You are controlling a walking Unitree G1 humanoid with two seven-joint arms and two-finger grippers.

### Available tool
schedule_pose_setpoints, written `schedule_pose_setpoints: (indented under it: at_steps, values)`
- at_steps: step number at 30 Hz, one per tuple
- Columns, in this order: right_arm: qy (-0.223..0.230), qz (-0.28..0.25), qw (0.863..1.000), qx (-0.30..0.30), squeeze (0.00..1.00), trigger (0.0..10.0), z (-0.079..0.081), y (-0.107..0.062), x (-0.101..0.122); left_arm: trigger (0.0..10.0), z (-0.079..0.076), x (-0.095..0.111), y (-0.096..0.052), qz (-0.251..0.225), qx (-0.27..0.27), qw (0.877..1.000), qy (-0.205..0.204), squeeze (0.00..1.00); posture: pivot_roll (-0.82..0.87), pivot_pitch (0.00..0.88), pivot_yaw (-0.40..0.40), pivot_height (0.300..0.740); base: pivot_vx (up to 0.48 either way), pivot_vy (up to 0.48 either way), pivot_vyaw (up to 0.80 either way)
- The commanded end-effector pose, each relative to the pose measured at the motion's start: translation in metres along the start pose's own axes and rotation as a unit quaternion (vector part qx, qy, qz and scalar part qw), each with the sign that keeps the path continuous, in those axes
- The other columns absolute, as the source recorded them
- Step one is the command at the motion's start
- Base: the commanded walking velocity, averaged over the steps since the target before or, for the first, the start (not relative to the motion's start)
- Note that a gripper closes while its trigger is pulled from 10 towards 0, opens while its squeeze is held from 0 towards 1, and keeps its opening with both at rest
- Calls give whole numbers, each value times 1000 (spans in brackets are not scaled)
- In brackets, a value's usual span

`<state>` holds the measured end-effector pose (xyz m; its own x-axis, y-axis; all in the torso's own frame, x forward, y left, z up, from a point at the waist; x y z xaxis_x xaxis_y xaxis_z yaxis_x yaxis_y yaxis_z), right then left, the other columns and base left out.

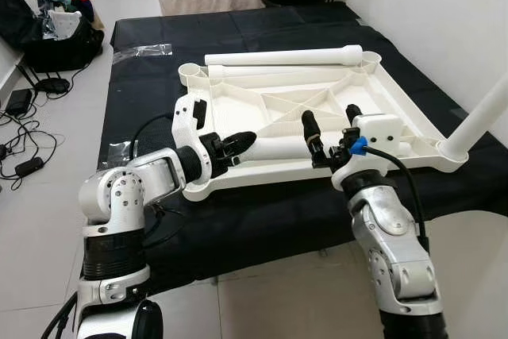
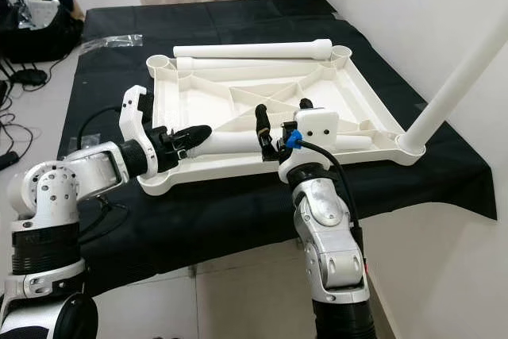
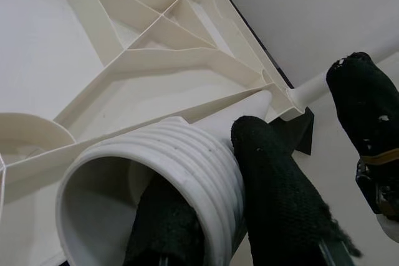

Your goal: Building children table

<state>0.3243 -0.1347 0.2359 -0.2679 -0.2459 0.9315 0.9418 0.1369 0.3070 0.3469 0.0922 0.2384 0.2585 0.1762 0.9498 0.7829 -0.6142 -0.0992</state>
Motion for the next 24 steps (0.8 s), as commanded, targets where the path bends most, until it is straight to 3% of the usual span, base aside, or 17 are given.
schedule_pose_setpoints:
  at_steps: [1, 5, 8, 17, 24]
  values:
    - [11, 7, 1000, -6, 0, 10000, -1, 2, -2, 0, 12, 3, -9, -2, 52, 998, 22, 0, 37, 158, -66, 740, 0, 0, 0]
    - [38, 7, 999, -12, 0, 10000, -2, 5, -1, 0, 11, 8, -14, -13, 58, 997, 40, 0, 41, 154, -68, 740, 0, 0, 0]
    - [89, -8, 996, -19, 0, 10000, -4, 16, 13, 0, 5, 8, -18, -17, 55, 997, 43, 0, 42, 148, -67, 740, 0, 0, 0]
    - [102, -31, 994, -16, 0, 10000, -5, 24, 28, 0, 3, 10, -23, -14, 60, 996, 57, 0, 42, 142, -65, 740, 0, 0, 0]
    - [103, -34, 994, -14, 0, 10000, -5, 27, 29, 0, 5, 24, -34, -30, 77, 992, 96, 0, 51, 130, -68, 740, 0, 0, 0]
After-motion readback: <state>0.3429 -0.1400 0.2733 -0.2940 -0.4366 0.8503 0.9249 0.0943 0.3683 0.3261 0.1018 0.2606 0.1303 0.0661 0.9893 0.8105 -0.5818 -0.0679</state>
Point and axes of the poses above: a point about 5 cm out from each wrist's last joint towards the gripper, its own y axis pointing out of the wrist towards the gripper, its own x axis along the axis of the wrist's last joint, z = x × y, the point moved 3 cm from there along y, pointing out of the wrist towards the gripper, and after that the axes turned 13 degrees about y, right-handed, at the moved point
